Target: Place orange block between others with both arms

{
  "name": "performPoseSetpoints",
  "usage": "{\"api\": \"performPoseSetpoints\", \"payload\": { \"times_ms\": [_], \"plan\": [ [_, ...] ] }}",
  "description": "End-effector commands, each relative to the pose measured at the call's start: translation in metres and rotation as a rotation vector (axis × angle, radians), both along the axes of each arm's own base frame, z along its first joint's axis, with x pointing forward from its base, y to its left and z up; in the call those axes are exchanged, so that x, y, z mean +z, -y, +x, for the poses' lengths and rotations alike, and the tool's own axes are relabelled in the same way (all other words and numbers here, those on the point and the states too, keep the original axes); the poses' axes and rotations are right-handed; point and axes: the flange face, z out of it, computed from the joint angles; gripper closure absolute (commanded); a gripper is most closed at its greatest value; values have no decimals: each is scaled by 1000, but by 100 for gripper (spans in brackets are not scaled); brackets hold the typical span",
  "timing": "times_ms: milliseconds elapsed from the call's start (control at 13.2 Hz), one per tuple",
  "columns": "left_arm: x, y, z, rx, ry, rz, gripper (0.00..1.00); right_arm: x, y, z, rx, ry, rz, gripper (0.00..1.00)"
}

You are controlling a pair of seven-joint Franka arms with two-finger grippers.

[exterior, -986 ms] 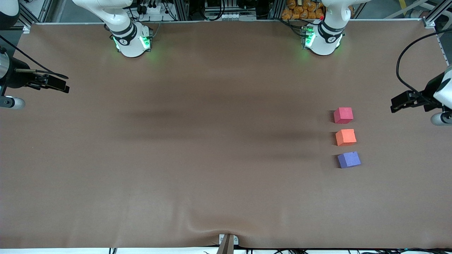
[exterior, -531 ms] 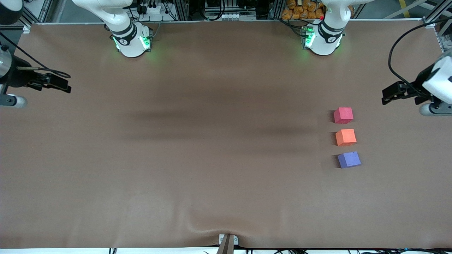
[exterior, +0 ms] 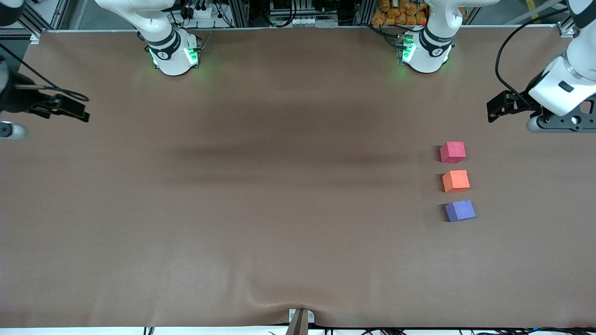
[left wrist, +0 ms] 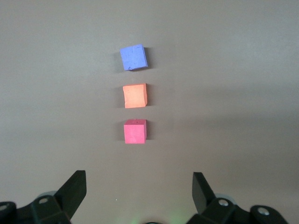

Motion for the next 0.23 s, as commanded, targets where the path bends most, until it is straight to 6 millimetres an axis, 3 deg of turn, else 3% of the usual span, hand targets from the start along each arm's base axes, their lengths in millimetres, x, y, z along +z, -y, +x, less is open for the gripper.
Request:
{"api": "performPoseSetpoints", "payload": {
  "times_ms": [0,152],
  "plan": [
    [9,-10,-6,10,29,-17,0,1,20,-5,-28,-24,-13,0],
    [13,-12,-7,18,31,-17,0,2,22,-6,-26,-27,-40,0]
  ]
}}
